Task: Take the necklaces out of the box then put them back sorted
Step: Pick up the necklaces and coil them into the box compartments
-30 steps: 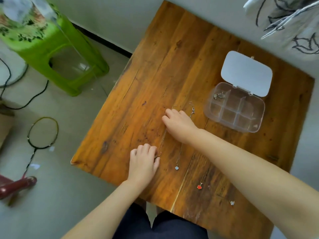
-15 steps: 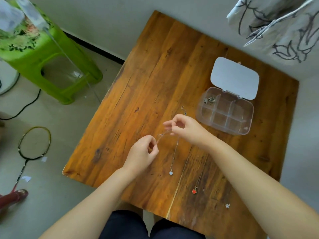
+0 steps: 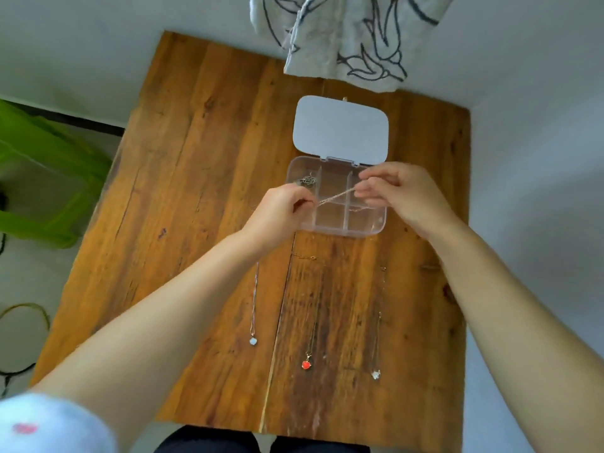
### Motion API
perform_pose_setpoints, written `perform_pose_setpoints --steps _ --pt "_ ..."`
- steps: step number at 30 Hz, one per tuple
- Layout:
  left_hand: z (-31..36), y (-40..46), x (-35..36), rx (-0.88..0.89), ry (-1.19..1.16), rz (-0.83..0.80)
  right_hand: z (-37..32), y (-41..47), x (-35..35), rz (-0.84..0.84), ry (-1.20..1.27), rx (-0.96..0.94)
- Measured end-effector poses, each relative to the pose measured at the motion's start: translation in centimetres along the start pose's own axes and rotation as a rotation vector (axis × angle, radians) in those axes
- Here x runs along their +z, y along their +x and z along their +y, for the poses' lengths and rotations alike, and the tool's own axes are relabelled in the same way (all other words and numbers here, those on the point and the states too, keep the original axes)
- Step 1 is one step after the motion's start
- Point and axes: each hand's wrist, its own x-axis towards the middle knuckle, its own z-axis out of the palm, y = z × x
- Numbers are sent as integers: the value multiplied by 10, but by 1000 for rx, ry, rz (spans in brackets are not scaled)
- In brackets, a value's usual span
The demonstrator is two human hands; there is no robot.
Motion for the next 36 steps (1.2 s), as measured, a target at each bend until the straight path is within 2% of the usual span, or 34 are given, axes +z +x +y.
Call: perform_pose_setpoints --steps 3,7,11,16,22,25,27,31,33,36 --pt "13 28 14 -52 -10 84 -6 18 -6 64 167 -39" --pt "19 56 31 -96 -28 147 -8 39 1 77 369 6" --pt "14 71 40 -162 38 144 4 54 15 66 370 76" --pt "7 73 42 -185 91 79 25 63 28 84 252 153" --pt "15 37 24 -52 7 117 26 38 16 86 240 144" --pt "10 1 26 9 15 31 32 -2 16 107 223 172" --pt "-2 -22 37 68 132 -81 45 -32 28 78 207 216" --pt "-20 -41 59 167 520 -306 80 -84 70 -4 146 340" --pt "-19 -40 64 196 661 -319 94 -101 89 7 111 380" --pt "-10 -32 69 267 841 -362 103 -116 109 113 42 379"
